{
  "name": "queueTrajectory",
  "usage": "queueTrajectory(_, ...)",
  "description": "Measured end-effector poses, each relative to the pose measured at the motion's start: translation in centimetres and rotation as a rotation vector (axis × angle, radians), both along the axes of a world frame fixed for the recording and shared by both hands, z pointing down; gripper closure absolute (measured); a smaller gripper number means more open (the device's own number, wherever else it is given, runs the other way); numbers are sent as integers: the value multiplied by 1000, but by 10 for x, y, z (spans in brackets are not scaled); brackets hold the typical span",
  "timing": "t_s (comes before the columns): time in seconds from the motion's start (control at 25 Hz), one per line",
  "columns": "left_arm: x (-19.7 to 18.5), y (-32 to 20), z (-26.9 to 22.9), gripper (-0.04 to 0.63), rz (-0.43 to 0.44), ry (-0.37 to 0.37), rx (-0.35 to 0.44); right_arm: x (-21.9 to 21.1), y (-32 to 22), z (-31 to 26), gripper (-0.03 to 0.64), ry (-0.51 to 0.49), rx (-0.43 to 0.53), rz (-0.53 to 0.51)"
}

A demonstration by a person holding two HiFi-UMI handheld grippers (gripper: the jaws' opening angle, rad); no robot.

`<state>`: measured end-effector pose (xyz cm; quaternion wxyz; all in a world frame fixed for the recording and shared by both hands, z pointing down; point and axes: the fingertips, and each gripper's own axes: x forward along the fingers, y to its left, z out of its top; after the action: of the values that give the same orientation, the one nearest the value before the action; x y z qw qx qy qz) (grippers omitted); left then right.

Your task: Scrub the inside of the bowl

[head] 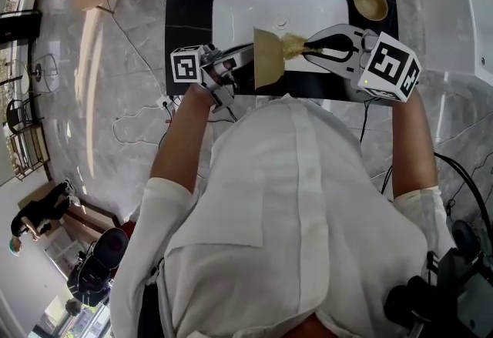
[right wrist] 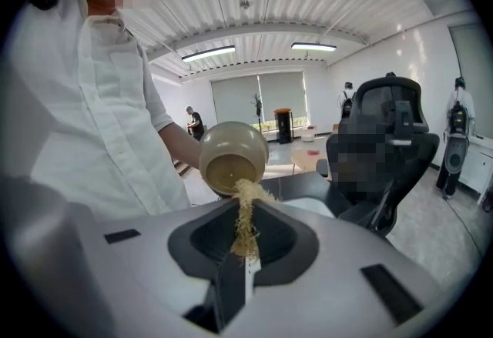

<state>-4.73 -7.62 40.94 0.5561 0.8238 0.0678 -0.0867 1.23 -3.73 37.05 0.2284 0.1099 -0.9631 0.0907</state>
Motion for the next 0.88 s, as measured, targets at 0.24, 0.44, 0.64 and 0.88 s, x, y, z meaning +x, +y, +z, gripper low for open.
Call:
queueTrajectory(0.24,-7,-1,10,583,4,-37,-11,0,4,-25,572,-53,17,33)
queueTrajectory(0.44,-12,-3,11,583,-9,-13,-31,-2,13,-31,574,-84,2,47)
queueTrajectory(0.64,-10,-2,3,583,4,45,-51,7,8,-1,577,-40,-31,120)
queueTrajectory(0.88,-10,0,3,583,17,51,-61,-5,8,0,579,-22,-19,124)
